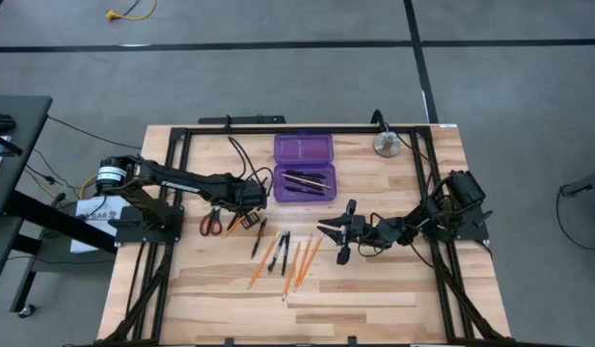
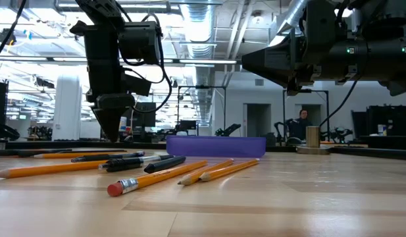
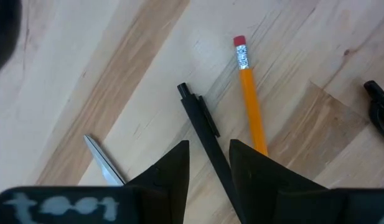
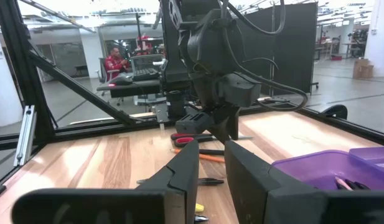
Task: Pick & place school supplies into a supply box
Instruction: Put the black pen into the the purple supply box
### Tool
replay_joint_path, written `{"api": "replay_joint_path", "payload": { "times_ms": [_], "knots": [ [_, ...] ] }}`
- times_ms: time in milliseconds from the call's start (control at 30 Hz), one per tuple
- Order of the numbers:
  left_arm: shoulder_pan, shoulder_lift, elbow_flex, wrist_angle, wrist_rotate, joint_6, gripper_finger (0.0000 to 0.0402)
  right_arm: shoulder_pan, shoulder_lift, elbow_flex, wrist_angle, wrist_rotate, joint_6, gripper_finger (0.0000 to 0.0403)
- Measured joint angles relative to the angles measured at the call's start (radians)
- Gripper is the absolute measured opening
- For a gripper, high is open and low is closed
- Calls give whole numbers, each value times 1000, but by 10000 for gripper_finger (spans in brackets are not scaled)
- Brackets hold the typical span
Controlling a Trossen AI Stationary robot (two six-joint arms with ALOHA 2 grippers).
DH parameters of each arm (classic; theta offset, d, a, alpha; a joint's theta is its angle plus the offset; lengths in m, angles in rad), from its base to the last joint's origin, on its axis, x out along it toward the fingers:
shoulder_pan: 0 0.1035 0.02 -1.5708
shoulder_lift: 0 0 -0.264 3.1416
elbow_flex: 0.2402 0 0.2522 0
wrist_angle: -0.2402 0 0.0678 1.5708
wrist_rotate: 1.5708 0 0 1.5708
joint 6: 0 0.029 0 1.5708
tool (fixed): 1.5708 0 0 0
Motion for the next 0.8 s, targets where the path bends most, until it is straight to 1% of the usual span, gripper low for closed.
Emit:
{"api": "replay_joint_path", "payload": {
  "times_ms": [300, 433, 800],
  "knots": [
    [0, 0, 0, -2, 12, -5, 105, 0, 0, 0, 0, 0, 0, 72],
    [0, 0, 0, -2, 2, -5, 106, 0, 0, 0, 0, 0, 0, 72],
    [0, 0, 0, -6, -1, -5, 150, 0, 0, 0, 0, 0, 0, 72]
  ]
}}
